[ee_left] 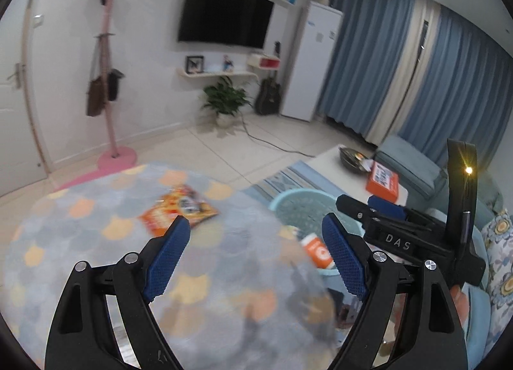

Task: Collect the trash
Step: 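Grasp the white patterned paper bag with the left gripper while the right gripper grasps the orange snack bag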

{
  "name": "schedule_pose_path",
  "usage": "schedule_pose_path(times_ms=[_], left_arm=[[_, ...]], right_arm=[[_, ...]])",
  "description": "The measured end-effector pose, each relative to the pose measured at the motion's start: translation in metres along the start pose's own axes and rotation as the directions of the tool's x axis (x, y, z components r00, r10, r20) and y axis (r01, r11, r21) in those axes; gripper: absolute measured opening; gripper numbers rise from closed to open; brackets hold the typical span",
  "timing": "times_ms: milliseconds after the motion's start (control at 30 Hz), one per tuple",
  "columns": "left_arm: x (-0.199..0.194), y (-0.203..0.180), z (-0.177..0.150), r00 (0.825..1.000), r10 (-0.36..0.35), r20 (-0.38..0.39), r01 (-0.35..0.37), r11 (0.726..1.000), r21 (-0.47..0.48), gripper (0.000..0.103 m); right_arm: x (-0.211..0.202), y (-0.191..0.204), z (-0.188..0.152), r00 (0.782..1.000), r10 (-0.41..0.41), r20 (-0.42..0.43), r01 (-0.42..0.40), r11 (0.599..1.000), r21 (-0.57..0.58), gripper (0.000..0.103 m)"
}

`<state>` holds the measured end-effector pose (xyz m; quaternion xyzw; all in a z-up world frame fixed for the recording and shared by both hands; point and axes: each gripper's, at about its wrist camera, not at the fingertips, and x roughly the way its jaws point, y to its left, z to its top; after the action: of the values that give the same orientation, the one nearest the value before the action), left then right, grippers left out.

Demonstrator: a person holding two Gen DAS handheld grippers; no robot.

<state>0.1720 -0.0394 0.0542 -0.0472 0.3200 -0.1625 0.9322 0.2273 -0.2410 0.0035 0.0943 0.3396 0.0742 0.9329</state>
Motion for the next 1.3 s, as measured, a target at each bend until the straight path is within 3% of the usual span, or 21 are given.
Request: schedule_pose_path(times_ms=[200,433,667,867,1000,1100,1233,1300], left_arm=[[-0.050,0.066,-0.022,0.995,0.095,0.036,-0.092,0.993,-0.070,0.082],[-0.061,0.142,-0.061,0.985,0.167,-0.042,-0.171,0.973,-0.155,0.082],[-0.024,0.168,-0.104,0.978,0.112,-0.173,-0.130,0.987,-0.095,0.082],[0.001,0.170,-0.126,0.971,0.065,-0.231,-0.083,0.994,-0.068,0.081],[0.006,0.169,-0.138,0.969,0.022,-0.245,-0.041,0.996,-0.073,0.079],[0.006,0.167,-0.141,0.969,0.035,-0.244,-0.050,0.997,-0.054,0.070],[0.007,0.164,-0.140,0.969,0.054,-0.243,-0.068,0.996,-0.050,0.046],[0.007,0.164,-0.139,0.968,0.041,-0.248,-0.057,0.997,-0.057,0.023]], right_arm=[[0.006,0.059,-0.004,0.999,0.046,-0.005,-0.047,0.993,-0.107,0.074],[0.032,0.103,-0.014,0.995,0.083,-0.056,-0.091,0.986,-0.140,0.075],[0.069,0.120,-0.021,0.983,0.115,-0.145,-0.131,0.986,-0.103,0.072],[0.094,0.122,-0.025,0.978,0.089,-0.189,-0.111,0.988,-0.108,0.055],[0.111,0.127,-0.025,0.977,0.062,-0.206,-0.088,0.989,-0.119,0.055],[0.128,0.132,-0.027,0.972,0.055,-0.227,-0.084,0.989,-0.120,0.055],[0.144,0.139,-0.031,0.972,0.041,-0.232,-0.069,0.991,-0.114,0.055],[0.152,0.139,-0.030,0.971,0.037,-0.238,-0.063,0.993,-0.099,0.055]])
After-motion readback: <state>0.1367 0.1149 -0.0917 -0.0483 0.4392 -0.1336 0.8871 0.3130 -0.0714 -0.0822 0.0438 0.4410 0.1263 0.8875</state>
